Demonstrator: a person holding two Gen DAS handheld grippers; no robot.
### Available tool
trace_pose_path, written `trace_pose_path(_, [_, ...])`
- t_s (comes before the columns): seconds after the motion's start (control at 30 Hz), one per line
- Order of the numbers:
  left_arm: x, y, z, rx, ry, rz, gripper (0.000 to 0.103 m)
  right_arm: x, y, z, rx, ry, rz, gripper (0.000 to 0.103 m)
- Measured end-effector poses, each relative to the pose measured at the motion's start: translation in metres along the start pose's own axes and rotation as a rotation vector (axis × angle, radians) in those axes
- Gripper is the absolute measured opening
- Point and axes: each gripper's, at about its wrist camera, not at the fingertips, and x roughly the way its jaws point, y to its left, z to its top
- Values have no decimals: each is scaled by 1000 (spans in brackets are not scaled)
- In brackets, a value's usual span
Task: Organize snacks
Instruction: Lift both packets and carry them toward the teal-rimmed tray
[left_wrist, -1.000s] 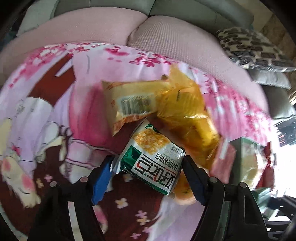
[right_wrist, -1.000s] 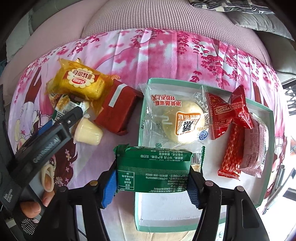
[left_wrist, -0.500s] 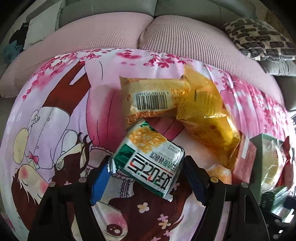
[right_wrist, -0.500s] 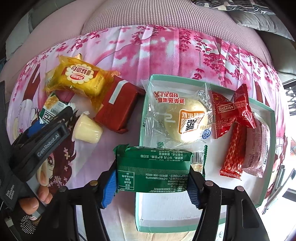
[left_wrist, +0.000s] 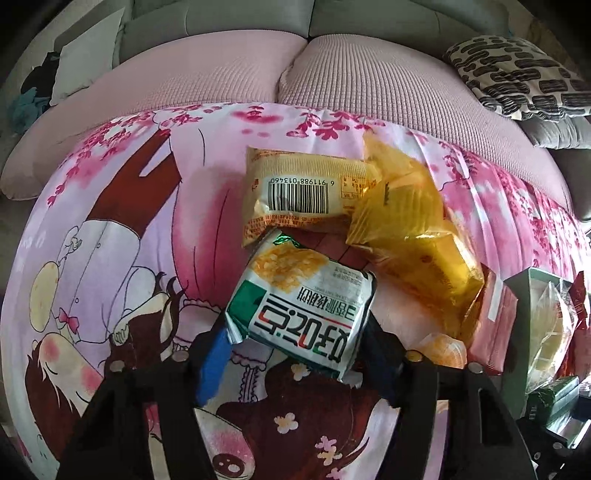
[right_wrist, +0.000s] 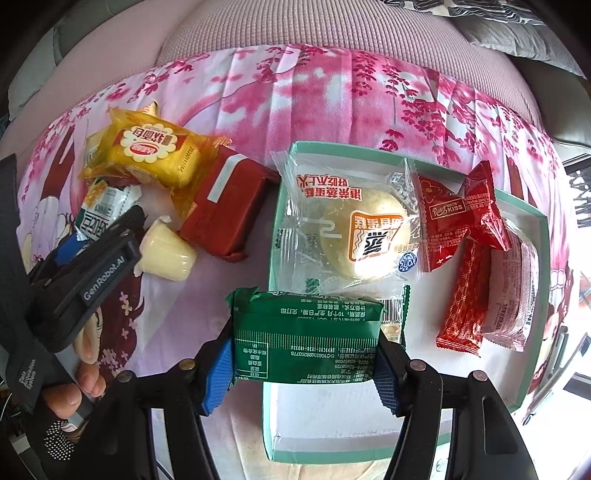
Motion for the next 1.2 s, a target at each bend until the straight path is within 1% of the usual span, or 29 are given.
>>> trace_pose_path(0.07, [-2,2,0,-7,1,-15,63,-2,1,0,2,-2,0,67])
trace_pose_path(0.17, [-2,4,-2,-5,6,-18,61,-7,3,0,3,-5,-2,67])
trace_pose_path(0.37, [-9,7,-4,-23,11,-29,61,-15,4,-2,3,-10,-5,67])
trace_pose_path(0.63, [-27,15,-10,-56,-3,-45,61,-24,8,-8,4,-17,-6,67])
trace_pose_path(0.77, [-38,15,-15,-65,-1,-80,61,-23,6,-10,4,-13,-8,67])
trace_pose_path(0.87, [-48,9,-18,-51,-13,-76,61,-21,2,-12,8,-12,-9,67])
trace_pose_path(1.0, [-64,0,-18,-21,-42,-89,61,-19,-6,-11,17,-10,-13,67])
trace_pose_path(1.1, [-73,-8,-17,2,-58,-81,61,-18,-18,-11,30,-13,-13,67])
trace_pose_path(1.2, [-84,-23,-17,40,-80,-99,61,-18,-35,-11,48,-17,-17,67])
